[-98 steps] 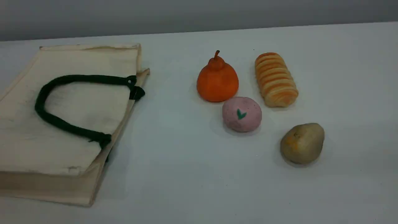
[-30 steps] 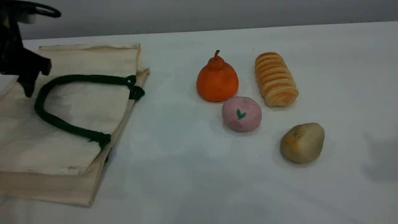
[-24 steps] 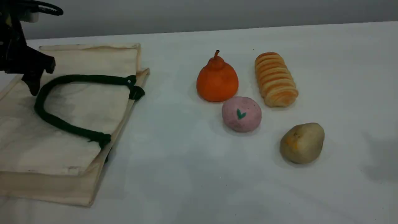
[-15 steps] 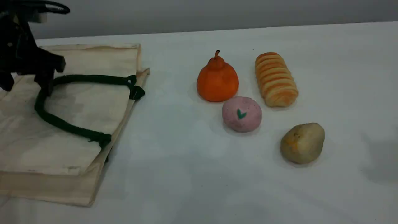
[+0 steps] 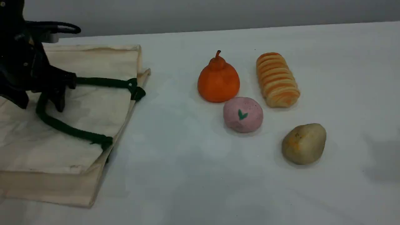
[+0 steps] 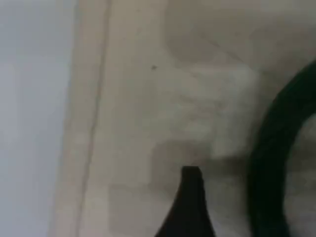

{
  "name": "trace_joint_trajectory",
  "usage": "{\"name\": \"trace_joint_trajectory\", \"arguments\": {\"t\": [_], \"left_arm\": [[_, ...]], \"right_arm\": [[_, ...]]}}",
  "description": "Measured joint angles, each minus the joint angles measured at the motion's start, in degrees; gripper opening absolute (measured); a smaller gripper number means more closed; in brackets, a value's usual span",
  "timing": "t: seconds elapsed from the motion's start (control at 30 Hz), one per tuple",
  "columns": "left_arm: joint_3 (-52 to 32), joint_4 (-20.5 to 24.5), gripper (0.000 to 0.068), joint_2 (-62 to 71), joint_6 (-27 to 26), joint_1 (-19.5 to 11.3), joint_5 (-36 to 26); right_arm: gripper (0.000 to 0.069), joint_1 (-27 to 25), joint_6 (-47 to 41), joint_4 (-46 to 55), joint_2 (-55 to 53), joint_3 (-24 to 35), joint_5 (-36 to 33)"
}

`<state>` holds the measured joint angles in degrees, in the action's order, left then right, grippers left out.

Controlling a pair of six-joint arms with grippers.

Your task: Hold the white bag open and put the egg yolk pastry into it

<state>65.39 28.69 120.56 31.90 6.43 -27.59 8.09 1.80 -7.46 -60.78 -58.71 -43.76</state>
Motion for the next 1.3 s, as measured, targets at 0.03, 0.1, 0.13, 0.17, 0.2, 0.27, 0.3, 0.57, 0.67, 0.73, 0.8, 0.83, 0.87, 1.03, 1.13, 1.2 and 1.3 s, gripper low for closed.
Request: {"name": "trace_joint_trajectory", "arguments": {"t": [0.03,0.1,0.13,0.17,0.2,0.27,0.3,0.57,0.67,0.73,0.8,0.83,0.87,1.03,1.13,1.2,1.3], "left_arm": [[0.0,-0.6,0.0554,0.0,0.0,0.0,0.64],[0.0,-1.38,0.0516,0.0,0.0,0.0,1.5],[0.0,-1.96,0.0492,0.01,0.0,0.0,1.49],[0.0,-2.24,0.0472,0.12,0.0,0.0,1.49],[0.0,-2.29,0.0447,0.3,0.0,0.0,1.49],[0.0,-2.29,0.0398,0.82,0.0,0.0,1.49],[0.0,-2.29,0.0377,1.07,0.0,0.0,1.49],[0.0,-2.25,0.0229,2.37,0.02,0.0,1.56],[0.0,-2.25,0.0174,2.37,-0.05,0.0,1.62],[-0.05,-2.25,0.0126,1.96,-0.69,0.0,1.43],[0.26,-2.38,0.0099,1.04,-1.97,0.0,0.17],[0.82,-2.49,0.0099,0.39,-2.82,0.0,-0.85],[1.67,-2.56,0.0099,-0.3,-3.68,0.0,-2.1],[7.65,-7.42,0.0099,-2.48,-12.3,0.0,-12.29],[12.11,-13.35,0.0099,-3.75,-19.95,0.0,-19.5],[15.53,-18.6,0.0099,-4.26,-26.14,0.0,-24.07],[20.75,-27.17,0.0099,-4.26,-35.03,0.0,-31.72]], "right_arm": [[0.0462,0.0,0.0,0.0,0.0,0.0,0.0],[0.0462,0.0,0.0,0.05,0.0,0.0,0.0],[0.0462,0.0,0.0,0.05,0.0,0.0,0.0],[0.0462,0.0,0.0,0.05,0.0,0.0,0.0],[0.0462,0.0,0.0,0.05,0.0,0.0,0.0],[0.0462,0.0,0.0,0.05,0.0,0.0,0.0],[0.0462,0.0,0.0,0.05,0.0,0.0,0.0],[0.0462,0.0,0.03,0.05,0.0,0.0,0.0],[0.0462,0.0,0.03,0.05,0.0,0.0,0.0],[0.0462,0.0,0.03,0.05,0.0,0.0,0.0],[0.0462,0.0,0.03,0.05,0.0,0.0,0.0],[0.0462,0.0,0.03,0.05,0.0,0.0,0.0],[0.0462,0.0,0.03,0.05,0.0,0.0,0.0],[0.0462,0.0,0.03,0.05,0.0,0.0,0.0],[0.0462,0.0,0.03,0.05,0.0,0.0,0.0],[0.0462,0.0,0.03,0.05,0.0,0.0,0.0],[0.0462,0.0,0.03,0.05,0.0,0.0,0.0]]}}
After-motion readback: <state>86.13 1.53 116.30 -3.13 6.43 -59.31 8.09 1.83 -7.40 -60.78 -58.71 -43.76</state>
